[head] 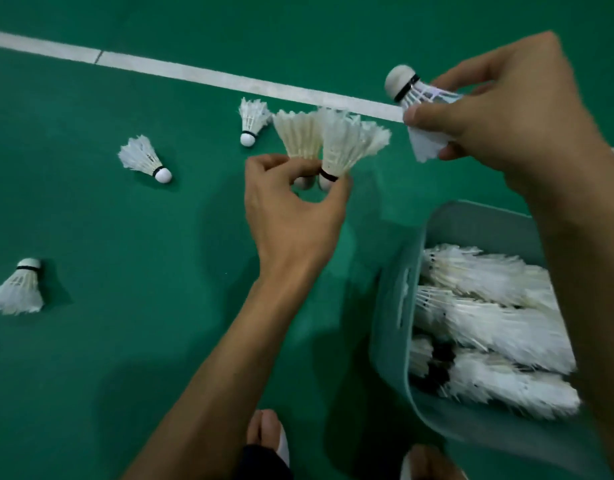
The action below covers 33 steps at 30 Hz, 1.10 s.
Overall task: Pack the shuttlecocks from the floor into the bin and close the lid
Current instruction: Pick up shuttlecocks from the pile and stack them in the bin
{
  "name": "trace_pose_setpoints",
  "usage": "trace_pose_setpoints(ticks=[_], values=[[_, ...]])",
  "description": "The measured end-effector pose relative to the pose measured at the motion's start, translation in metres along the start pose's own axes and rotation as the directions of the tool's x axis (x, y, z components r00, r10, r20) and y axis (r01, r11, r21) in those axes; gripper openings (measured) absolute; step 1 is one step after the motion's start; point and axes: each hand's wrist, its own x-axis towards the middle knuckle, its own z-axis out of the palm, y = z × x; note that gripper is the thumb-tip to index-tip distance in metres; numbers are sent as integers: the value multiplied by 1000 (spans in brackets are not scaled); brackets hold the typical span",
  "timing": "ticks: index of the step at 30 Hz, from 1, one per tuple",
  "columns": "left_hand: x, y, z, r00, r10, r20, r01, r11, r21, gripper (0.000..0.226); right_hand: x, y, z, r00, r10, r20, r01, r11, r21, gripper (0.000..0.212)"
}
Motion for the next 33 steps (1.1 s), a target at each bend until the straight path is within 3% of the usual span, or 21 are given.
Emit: trace_pose_setpoints(ticks=[6,10,14,17,20,22,25,28,33], values=[[-82,61,-5,948,180,262,-217,969,120,13,-68,64,-85,974,135,-182,-144,989,-37,41],[-136,83,11,869,236,434,-342,921,184,15,-121,116,-130,959,195,-207,-218,972,-91,42],[-166,81,33,774,145,617,-399,867,297,11,-158,164,-162,945,164,-284,-265,892,-367,21],[-172,74,38,718,45,694,-461,779,426,12,-164,185,-163,937,143,-317,-312,748,-585,29],[-171,72,43,623,-109,775,-478,731,487,13,-159,194,-145,959,133,-250,-277,630,-725,26],[-167,70,50,555,-200,808,-489,707,511,20,-152,200,-132,972,135,-190,-233,606,-761,23],[-161,69,58,509,-245,825,-507,689,518,20,-136,217,-118,967,195,-166,-254,658,-709,22],[-156,66,60,481,-273,833,-490,704,514,16,-127,233,-110,934,317,-166,-356,771,-529,15],[-153,67,56,475,-287,832,-471,715,516,16,-123,244,-96,856,512,-71,-515,832,-207,37]])
